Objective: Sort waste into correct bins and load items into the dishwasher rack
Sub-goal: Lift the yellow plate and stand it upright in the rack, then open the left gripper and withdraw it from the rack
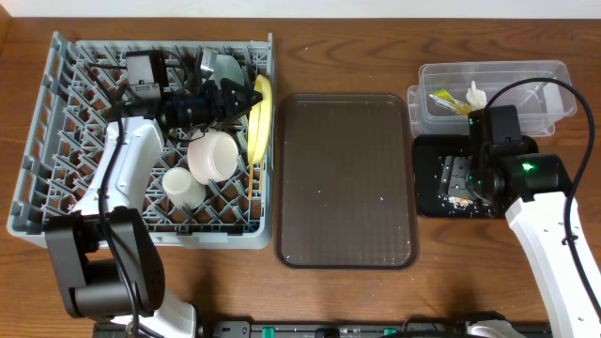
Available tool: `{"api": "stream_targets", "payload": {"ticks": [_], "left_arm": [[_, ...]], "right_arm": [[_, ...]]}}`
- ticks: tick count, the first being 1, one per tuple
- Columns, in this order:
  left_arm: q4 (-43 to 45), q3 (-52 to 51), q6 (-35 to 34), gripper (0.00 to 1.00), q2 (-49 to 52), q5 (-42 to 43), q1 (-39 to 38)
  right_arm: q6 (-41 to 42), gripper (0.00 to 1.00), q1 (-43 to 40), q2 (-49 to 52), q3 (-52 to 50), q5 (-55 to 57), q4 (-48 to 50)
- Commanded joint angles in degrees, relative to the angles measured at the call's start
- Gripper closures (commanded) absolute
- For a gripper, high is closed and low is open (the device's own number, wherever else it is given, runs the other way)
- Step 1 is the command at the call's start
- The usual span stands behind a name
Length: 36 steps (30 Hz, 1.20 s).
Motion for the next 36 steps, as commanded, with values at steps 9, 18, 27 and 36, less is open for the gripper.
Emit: {"api": "stream_targets", "payload": {"ticks": [9, 18, 27, 36], "left_arm": [[-8.44, 0.04, 7.39, 0.23, -10.84, -25.53, 0.24], [-25.97, 0.04, 7.3, 0.14, -16.44, -56.04, 0.24], [-44.06, -0.37, 5.55, 0.13, -16.87, -64.5, 0.2], [-40.22, -9.29, 8.09, 0.13, -30.03, -64.43, -1.9]], "right_arm": [[-0.13, 0.12, -0.68, -0.31, 1.09, -1.33, 10.01], [-15.63, 0.07, -0.74, 2.67, 1.11, -9.68, 23.37], [-12.74, 0.01, -1.01, 7.08, 0.55, -13.62, 9.16], [-7.13, 0.01, -0.94, 0.57, -5.77, -13.64, 11.72]]}}
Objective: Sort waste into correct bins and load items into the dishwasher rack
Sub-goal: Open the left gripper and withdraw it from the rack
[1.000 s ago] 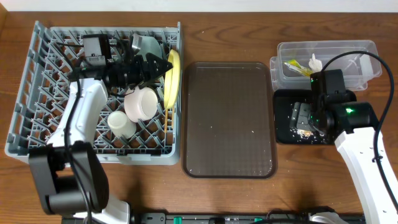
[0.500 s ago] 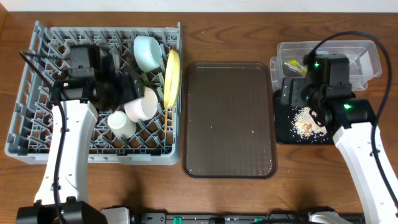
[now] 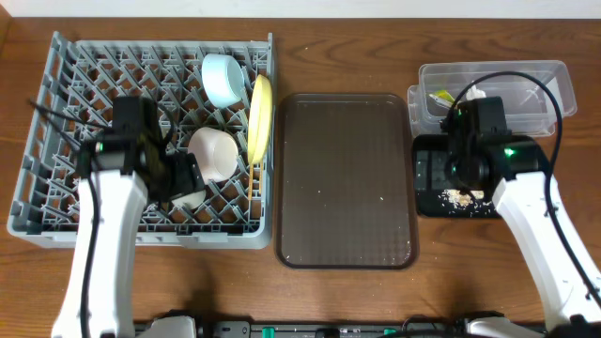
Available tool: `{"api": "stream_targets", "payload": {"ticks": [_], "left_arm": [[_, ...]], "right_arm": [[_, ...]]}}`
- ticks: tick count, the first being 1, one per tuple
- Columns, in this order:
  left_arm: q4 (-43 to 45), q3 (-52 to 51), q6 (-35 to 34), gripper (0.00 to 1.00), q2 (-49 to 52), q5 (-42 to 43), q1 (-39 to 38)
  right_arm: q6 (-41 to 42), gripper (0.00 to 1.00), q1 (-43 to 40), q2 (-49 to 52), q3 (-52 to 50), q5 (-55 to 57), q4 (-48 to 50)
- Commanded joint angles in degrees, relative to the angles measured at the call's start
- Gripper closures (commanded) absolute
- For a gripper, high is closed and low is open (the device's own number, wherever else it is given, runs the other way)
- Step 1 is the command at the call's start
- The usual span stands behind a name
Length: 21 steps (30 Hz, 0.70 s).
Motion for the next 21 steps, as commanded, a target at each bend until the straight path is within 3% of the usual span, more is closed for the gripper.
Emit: {"api": "stream_targets", "payload": {"ticks": [1, 9, 17, 18, 21], "left_arm": [[1.73, -4.59, 2.14, 0.13, -8.26, -1.18, -2.12], [7.82, -13.07, 2.47, 0.12, -29.66, -1.18, -7.52], [7.82, -13.05, 2.49, 0.11, -37.64, -1.18, -7.54], [7.8, -13.05, 2.47, 0.04, -37.83, -1.18, -7.54], [7.82, -13.05, 2.47, 0.04, -37.81, -1.18, -7.54]], "right_arm": [[2.27, 0.01, -0.87, -6.16, -3.45, -0.42, 1.81], [1.62, 0.01, -0.55, -28.26, -14.27, 1.55, 10.03], [1.62, 0.01, -0.57, -38.42, -16.57, 3.04, 9.7], [1.62, 0.01, -0.57, -38.82, -16.57, 3.04, 9.51], [1.62, 0.01, -0.57, -38.86, -16.57, 3.04, 9.38]]}}
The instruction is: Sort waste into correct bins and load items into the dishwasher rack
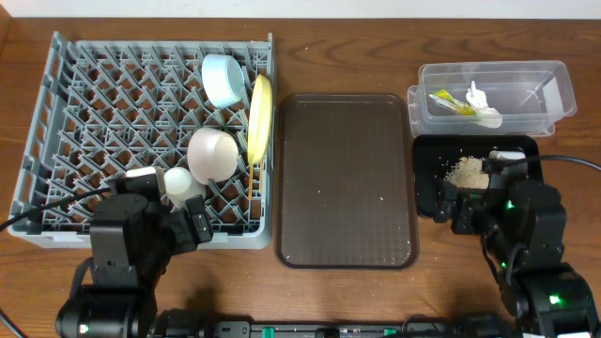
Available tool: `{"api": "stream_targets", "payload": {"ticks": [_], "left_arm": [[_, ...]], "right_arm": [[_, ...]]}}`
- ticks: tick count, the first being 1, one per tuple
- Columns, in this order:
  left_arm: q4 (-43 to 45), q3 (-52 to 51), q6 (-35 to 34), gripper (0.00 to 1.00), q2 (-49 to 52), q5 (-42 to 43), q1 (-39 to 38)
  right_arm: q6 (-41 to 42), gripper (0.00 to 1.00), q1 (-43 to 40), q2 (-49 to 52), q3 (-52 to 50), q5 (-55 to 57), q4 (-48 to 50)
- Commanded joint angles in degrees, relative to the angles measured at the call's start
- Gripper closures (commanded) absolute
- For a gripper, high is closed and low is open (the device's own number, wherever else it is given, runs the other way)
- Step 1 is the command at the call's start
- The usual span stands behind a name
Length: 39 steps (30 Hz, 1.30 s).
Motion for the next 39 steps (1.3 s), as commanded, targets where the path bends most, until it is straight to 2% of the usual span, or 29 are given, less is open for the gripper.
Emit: {"api": "stream_targets", "payload": {"ticks": [1, 32, 39], "left_arm": [[0.04, -0.44, 0.74, 0.04, -0.07, -0.92, -0.17], [0.04, -0.44, 0.74, 0.03, -0.09, -0.92, -0.17], [0.04, -0.44, 0.74, 0.03, -0.09, -0.92, -0.17]], "right_arm": [[0.79, 0.01, -0.57, -0.11, -0.5, 0.85, -0.26], [0.79, 0.01, -0.55, -0.24, -0.52, 0.85, -1.01], [0.76, 0.01, -0.52, -5.49, -3.02, 0.85, -1.01]]}}
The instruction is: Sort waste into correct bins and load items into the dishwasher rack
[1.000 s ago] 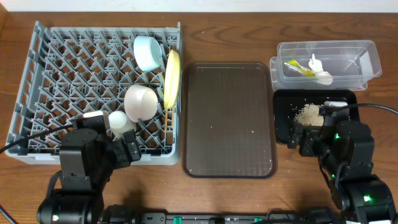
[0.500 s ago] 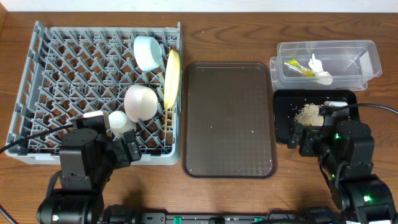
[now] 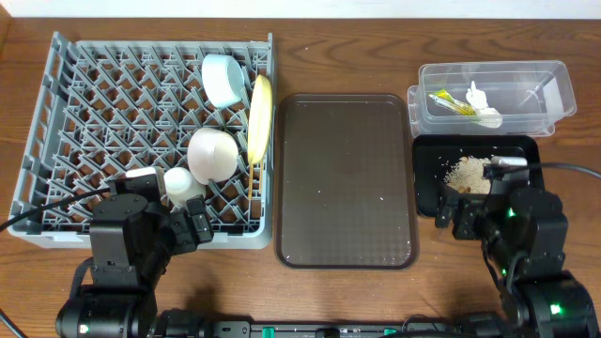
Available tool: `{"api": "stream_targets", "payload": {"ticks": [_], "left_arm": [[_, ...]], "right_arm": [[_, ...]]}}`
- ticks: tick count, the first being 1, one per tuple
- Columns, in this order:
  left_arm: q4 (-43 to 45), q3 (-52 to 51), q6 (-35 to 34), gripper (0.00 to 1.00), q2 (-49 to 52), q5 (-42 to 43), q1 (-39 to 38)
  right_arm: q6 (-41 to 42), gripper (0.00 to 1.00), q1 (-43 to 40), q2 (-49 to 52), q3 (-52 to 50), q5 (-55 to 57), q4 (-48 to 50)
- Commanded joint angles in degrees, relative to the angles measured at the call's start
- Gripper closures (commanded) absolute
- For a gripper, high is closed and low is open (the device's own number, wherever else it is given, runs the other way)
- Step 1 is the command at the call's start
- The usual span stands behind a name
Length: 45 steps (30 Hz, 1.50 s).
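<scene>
The grey dishwasher rack (image 3: 56, 141) on the left holds a light blue cup (image 3: 222, 78), an upright yellow plate (image 3: 258, 116), a white bowl (image 3: 211, 154) and a small white cup (image 3: 178, 184). At the back right, the clear bin (image 3: 554, 94) contains a yellow wrapper and white plastic pieces. In front of it the black bin (image 3: 427, 174) has a heap of crumbs (image 3: 468, 173). My left gripper (image 3: 191, 230) is folded back at the rack's front edge, open and empty. By the black bin's front, my right gripper (image 3: 453, 210) also looks open and empty.
A brown serving tray (image 3: 346, 178) lies between the rack and the bins, with only a few specks on it. Both arm bases sit at the near table edge. Cables run from each arm.
Almost nothing has changed. The right arm has shifted very slightly at the near edge. The left arm and all the dishes are where they were.
First my left gripper was deep in the rack's back by the blue cup, and my right gripper was over the black bin. Then the cup stood alone, with the left arm drawn back over the rack's front. Later both arms were folded at the near edge, as now.
</scene>
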Motion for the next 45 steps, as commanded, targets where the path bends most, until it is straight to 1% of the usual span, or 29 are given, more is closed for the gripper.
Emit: {"api": "stream_targets", "payload": {"ticks": [1, 5, 12, 16, 20, 22, 27, 29, 34, 37, 45], "left_arm": [[0.04, -0.44, 0.72, 0.02, -0.11, -0.92, -0.17], [0.04, -0.44, 0.72, 0.02, -0.09, -0.92, -0.17], [0.04, -0.44, 0.74, 0.02, -0.09, -0.92, -0.17], [0.04, -0.44, 0.72, 0.02, -0.11, -0.92, -0.17], [0.04, -0.44, 0.72, 0.02, -0.09, -0.92, -0.17], [0.04, -0.44, 0.72, 0.02, -0.11, -0.92, -0.17], [0.04, -0.44, 0.72, 0.02, -0.09, -0.92, -0.17], [0.04, -0.44, 0.72, 0.02, -0.09, -0.92, -0.17], [0.04, -0.44, 0.72, 0.02, -0.11, -0.92, -0.17], [0.04, -0.44, 0.72, 0.02, -0.09, -0.92, -0.17], [0.04, -0.44, 0.72, 0.02, -0.11, -0.92, -0.17]], "right_arm": [[0.57, 0.01, -0.52, -4.0, -2.6, 1.4, -0.17], [0.37, 0.01, -0.48, -12.48, -8.79, 2.12, 2.51], [0.35, 0.01, -0.24, -29.55, -24.06, 1.84, 15.69], [0.37, 0.01, -0.11, -36.81, -30.84, 1.79, 20.7], [0.35, 0.01, 0.11, -37.2, -33.53, 1.81, 25.81], [-0.96, 0.01, 0.09, -37.2, -34.82, 1.86, 29.55], [-7.5, 0.01, 0.09, -37.2, -40.85, 1.84, 44.17], [-7.82, 0.01, 0.09, -37.2, -43.04, 1.92, 47.52], [-7.78, 0.01, 0.13, -37.2, -42.86, 1.55, 43.01], [-7.78, 0.01, 0.15, -37.2, -42.86, 1.55, 38.69], [-7.78, 0.01, 0.13, -37.03, -42.86, 1.57, 38.95]]}}
